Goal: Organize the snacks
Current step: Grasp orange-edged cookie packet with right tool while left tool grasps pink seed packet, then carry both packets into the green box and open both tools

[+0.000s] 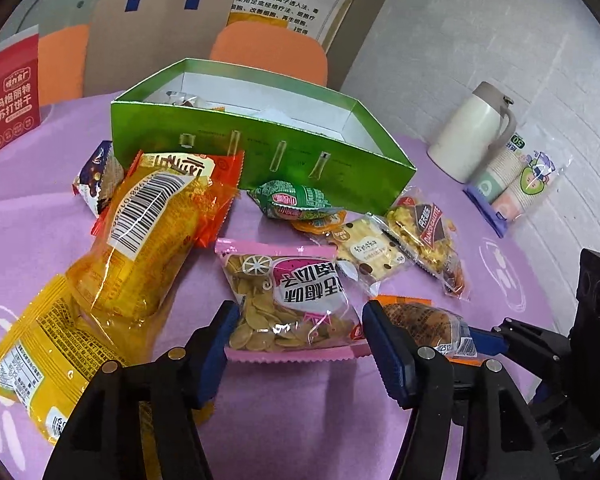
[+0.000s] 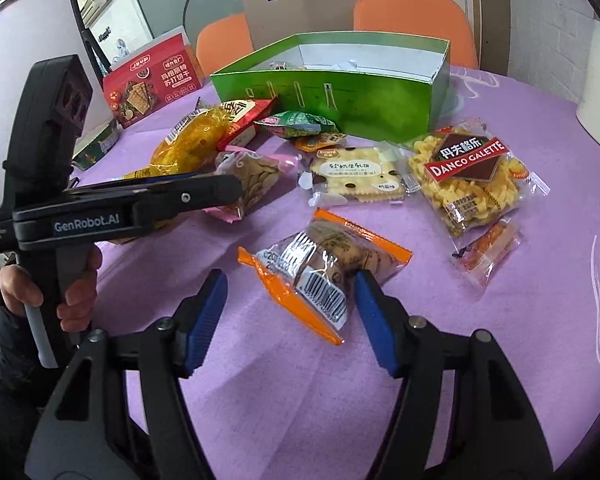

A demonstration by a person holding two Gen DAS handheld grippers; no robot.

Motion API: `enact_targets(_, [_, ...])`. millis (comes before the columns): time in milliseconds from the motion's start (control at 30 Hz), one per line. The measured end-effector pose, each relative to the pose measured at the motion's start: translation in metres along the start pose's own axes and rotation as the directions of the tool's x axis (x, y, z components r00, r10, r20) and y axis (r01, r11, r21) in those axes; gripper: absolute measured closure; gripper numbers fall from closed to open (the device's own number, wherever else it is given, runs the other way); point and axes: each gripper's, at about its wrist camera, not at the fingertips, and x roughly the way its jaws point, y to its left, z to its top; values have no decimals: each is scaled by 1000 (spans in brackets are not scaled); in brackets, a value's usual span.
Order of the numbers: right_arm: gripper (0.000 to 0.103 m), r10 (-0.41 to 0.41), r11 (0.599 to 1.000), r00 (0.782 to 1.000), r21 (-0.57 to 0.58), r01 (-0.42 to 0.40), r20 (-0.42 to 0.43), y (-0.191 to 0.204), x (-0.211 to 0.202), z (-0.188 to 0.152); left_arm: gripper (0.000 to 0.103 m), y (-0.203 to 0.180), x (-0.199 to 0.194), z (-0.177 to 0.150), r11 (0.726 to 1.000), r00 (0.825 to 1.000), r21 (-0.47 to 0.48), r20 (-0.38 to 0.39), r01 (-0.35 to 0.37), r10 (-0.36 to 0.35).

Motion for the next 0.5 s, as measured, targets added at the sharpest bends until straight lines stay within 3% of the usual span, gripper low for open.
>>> enact_targets(67, [36,-3,1000,1000,2,3,3,0,0,1,27,2,1,3,1000,1000,-19,8,-11,11])
enact_targets(167, [39,-19,1000,1000,2,19,15,0,3,3,27,6,6,5,999,1000,-37,3,3,-3])
enact_targets(367, [44,-32,999,998,-19,33,50,0,3,3,45,6,11,2,1000,1000,-22,-20,19,-20])
enact_targets(500, [45,51,998,996,37,-54,74,-11,-6,3,50,10,3,1,999,1000,-43,-14,22,-23])
